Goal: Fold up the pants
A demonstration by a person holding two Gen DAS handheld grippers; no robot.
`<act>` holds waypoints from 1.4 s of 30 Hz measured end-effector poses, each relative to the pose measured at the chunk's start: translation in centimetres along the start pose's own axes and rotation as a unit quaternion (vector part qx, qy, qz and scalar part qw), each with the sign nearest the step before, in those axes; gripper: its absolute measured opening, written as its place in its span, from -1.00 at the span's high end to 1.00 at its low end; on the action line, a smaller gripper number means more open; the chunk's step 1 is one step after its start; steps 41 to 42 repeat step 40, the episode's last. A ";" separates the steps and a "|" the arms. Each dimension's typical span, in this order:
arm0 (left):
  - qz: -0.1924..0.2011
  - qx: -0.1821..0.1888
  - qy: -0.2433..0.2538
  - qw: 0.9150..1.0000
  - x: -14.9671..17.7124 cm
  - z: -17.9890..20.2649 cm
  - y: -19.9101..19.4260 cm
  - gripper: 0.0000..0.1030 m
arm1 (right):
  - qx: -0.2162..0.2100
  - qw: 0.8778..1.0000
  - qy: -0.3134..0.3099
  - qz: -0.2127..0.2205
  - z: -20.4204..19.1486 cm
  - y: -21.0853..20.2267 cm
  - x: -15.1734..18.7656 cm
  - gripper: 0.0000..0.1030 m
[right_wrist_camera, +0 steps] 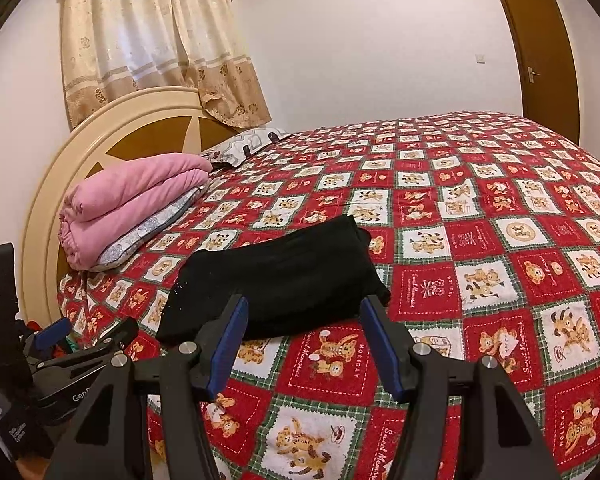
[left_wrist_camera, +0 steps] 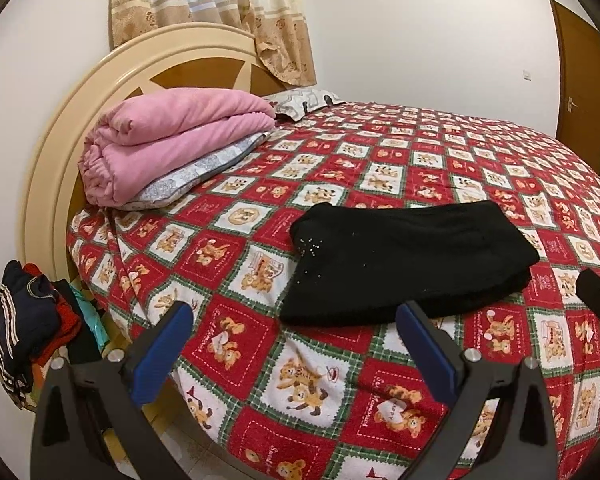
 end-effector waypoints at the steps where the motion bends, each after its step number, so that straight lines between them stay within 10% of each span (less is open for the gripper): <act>1: -0.001 -0.001 0.000 1.000 0.0 0.0 0.0 -1.00 | 0.000 1.000 0.001 -0.001 0.0 0.0 0.0 -0.18; 42: 0.003 0.026 -0.004 1.000 -0.4 0.3 -0.2 -1.00 | 0.008 1.000 0.005 -0.009 0.5 0.3 0.5 -0.18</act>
Point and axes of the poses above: each gripper's, at about its wrist camera, not at the fingertips, and y roughly the way its jaws point, z to its right, x to its underside, the point moved 8 cm from there along y, roughly the way its jaws point, and after that the axes turned 12 degrees about -z, right-handed, at the moved point
